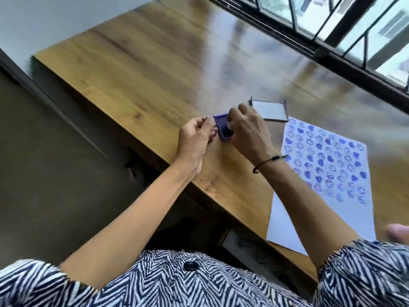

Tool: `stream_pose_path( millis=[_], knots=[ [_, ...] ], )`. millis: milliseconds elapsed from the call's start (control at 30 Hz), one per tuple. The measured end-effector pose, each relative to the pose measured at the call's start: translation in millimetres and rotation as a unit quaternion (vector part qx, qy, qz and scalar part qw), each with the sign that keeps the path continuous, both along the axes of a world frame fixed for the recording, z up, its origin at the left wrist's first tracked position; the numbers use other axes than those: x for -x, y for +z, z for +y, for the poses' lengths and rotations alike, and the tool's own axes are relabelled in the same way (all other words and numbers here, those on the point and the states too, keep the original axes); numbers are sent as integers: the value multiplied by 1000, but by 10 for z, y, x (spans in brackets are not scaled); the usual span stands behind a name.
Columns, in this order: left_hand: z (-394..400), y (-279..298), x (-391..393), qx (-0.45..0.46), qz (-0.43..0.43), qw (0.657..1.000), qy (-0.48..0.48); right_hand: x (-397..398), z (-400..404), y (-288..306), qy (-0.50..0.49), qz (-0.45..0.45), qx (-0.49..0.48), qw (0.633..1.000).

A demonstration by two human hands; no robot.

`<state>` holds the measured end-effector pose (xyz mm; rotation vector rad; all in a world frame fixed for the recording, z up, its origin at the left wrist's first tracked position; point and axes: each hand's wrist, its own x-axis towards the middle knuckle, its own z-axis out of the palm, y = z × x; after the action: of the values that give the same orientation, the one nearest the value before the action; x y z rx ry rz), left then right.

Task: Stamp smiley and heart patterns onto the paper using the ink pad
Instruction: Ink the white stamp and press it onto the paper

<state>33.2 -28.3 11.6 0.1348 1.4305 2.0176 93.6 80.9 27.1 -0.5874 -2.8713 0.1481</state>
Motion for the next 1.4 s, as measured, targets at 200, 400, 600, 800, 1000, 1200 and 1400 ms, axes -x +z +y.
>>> stream_pose_path(
  millis=[200,400,600,800,1000,1200,1400],
  knots=[
    [54,-38,-35,-9,12,1000,8,135,118,125,23,-51,34,998],
    [58,-102,-51,35,51,998,3,221,163,156,26,-78,37,996],
    [63,-119,-56,54,79,995,2,193,138,129,11,-66,58,996],
    [44,-95,-73,66,112,991,-12,129,189,169,-28,-12,161,986],
    [-14,-32,-140,89,205,974,-17,-355,268,332,-208,282,522,777],
    [269,112,-754,65,335,918,-203,-1558,350,363,-302,292,444,791],
    [493,32,-1379,41,369,866,-335,-2276,277,226,-431,237,321,809]
  ],
)
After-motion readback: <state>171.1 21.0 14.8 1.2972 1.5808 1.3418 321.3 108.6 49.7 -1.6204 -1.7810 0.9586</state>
